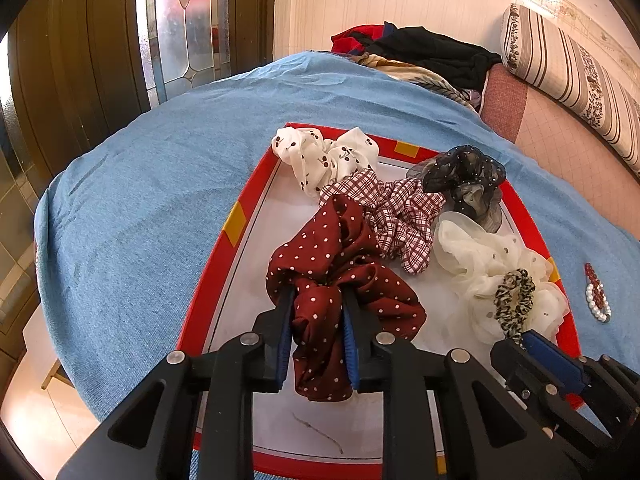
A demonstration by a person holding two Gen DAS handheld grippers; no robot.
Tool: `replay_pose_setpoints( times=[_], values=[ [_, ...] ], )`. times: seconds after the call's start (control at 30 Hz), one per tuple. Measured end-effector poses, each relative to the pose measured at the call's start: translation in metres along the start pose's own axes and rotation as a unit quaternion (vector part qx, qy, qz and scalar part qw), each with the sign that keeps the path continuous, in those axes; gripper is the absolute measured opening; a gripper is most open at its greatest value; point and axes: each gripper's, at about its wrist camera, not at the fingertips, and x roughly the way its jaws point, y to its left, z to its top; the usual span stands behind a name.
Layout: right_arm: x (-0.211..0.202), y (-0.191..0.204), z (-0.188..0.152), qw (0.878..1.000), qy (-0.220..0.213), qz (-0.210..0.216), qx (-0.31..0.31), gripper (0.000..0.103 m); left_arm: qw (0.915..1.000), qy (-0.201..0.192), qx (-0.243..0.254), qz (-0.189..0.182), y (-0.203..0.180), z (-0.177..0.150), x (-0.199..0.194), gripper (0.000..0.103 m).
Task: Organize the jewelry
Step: 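Lower both held items into the tray and open both tools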
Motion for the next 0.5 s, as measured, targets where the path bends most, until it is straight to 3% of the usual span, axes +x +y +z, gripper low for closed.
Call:
replay_pose_setpoints(
  times=[0.5],
  values=[
    [-0.015, 0.016, 0.0, 0.998, -0.024, -0.045, -0.047, 0.031, 1.0, -0.001, -0.001, 0.0, 0.0, 0.002, -0.002, 0.021]
  ],
)
